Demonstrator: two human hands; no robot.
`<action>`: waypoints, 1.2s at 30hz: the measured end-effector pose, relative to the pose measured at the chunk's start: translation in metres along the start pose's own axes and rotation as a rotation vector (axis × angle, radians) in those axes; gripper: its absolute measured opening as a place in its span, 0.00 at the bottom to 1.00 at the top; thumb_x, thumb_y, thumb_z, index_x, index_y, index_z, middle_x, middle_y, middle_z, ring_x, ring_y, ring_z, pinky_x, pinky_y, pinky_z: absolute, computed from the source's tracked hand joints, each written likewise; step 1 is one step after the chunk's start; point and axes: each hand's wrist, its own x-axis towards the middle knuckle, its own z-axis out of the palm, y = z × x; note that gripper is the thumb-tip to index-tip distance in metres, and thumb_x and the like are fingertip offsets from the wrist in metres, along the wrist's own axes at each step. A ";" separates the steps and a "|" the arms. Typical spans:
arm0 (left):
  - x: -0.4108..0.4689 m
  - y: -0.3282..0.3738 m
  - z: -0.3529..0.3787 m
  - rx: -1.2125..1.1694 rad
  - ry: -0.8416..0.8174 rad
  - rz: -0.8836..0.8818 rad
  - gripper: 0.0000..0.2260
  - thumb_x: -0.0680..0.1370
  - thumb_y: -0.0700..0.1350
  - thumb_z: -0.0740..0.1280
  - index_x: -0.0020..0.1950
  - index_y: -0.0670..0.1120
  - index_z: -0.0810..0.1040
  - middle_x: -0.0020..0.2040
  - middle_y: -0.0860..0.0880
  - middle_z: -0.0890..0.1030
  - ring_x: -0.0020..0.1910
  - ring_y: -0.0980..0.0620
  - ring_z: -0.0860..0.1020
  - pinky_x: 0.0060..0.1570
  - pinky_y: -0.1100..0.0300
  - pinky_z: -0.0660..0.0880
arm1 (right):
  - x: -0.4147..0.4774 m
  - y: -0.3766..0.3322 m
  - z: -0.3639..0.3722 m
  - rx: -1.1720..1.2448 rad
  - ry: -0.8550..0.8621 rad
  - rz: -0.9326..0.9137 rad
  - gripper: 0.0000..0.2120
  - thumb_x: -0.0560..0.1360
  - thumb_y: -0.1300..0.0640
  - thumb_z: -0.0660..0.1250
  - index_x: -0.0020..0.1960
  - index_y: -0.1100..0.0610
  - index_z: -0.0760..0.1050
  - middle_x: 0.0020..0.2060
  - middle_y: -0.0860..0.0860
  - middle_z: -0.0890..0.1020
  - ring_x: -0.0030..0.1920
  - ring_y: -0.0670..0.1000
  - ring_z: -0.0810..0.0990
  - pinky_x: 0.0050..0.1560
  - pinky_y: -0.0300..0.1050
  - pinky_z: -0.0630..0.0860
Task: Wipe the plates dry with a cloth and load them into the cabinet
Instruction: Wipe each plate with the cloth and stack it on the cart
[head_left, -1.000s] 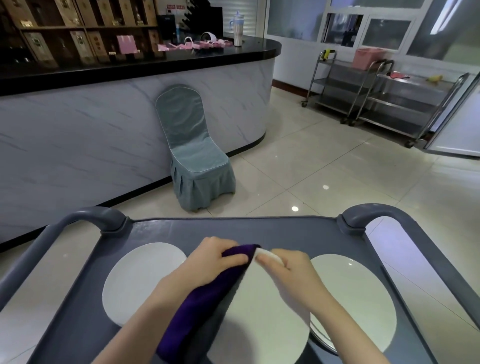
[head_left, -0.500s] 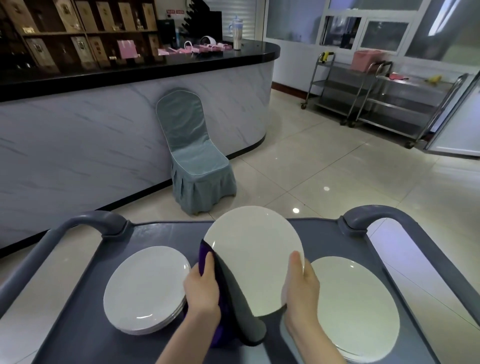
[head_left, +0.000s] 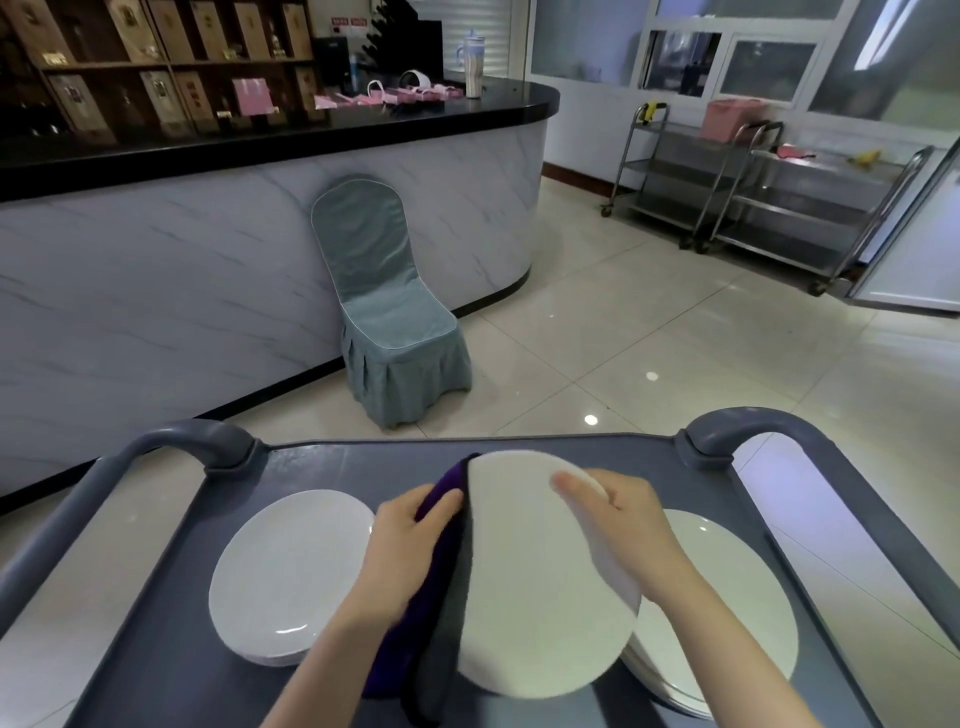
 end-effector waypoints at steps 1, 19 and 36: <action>-0.006 -0.006 0.004 -0.084 0.055 -0.074 0.14 0.80 0.52 0.65 0.42 0.42 0.80 0.39 0.44 0.83 0.36 0.52 0.77 0.41 0.57 0.73 | -0.001 0.002 -0.001 0.096 0.068 0.053 0.22 0.78 0.52 0.69 0.34 0.65 0.67 0.30 0.50 0.69 0.31 0.47 0.67 0.32 0.40 0.64; -0.009 -0.018 0.024 -0.217 0.195 -0.204 0.14 0.81 0.51 0.65 0.39 0.47 0.82 0.36 0.51 0.84 0.35 0.55 0.77 0.39 0.58 0.75 | -0.005 0.023 0.010 0.418 0.269 0.193 0.21 0.79 0.52 0.68 0.38 0.68 0.68 0.32 0.52 0.73 0.33 0.48 0.71 0.35 0.39 0.70; -0.008 -0.003 0.049 -0.578 0.551 -0.444 0.14 0.81 0.53 0.64 0.42 0.46 0.81 0.37 0.51 0.82 0.37 0.53 0.78 0.34 0.60 0.72 | -0.009 0.014 0.061 0.705 0.561 0.303 0.19 0.79 0.47 0.67 0.33 0.55 0.74 0.30 0.47 0.78 0.32 0.46 0.76 0.37 0.40 0.72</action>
